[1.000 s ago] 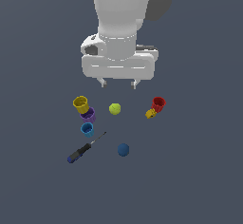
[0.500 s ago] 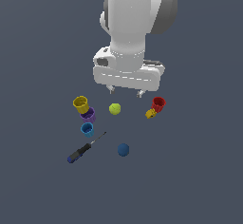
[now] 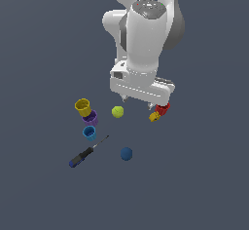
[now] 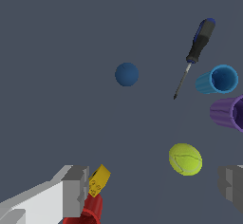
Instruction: Pick up a designated object from a clutter of objects.
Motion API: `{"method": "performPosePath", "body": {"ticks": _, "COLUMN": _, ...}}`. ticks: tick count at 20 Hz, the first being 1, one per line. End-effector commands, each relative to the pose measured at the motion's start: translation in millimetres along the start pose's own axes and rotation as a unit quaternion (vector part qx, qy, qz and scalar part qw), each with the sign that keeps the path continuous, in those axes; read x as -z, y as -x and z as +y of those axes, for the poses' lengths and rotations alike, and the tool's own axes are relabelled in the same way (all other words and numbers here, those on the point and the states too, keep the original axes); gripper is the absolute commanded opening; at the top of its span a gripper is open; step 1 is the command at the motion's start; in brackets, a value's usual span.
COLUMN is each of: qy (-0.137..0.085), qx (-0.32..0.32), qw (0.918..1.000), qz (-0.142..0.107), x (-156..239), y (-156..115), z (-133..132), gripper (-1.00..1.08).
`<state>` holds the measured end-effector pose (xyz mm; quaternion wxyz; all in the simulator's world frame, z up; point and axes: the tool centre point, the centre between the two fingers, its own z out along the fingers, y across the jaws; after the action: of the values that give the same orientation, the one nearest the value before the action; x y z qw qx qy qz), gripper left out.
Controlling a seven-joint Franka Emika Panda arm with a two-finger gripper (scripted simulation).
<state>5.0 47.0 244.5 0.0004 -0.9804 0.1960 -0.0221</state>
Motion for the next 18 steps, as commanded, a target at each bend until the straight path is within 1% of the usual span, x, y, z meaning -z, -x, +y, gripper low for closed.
{"method": "performPosePath", "body": {"ticks": 1, "qy": 0.001, "qx": -0.024, "qw": 0.9997, "qz": -0.001, "x": -11.6, "y": 5.8, "z": -6.6, "gripper": 1.00}}
{"method": "performPosePath", "body": {"ticks": 9, "qy": 0.003, "qx": -0.097, "qw": 0.9953, "qz": -0.004, "x": -47.4, "y": 26.6, "z": -25.8, "gripper": 1.00}}
{"method": "performPosePath", "body": {"ticks": 18, "qy": 0.006, "qx": -0.178, "qw": 0.9840, "qz": -0.007, "x": -86.0, "y": 54.2, "z": -44.6, "gripper": 1.00}}
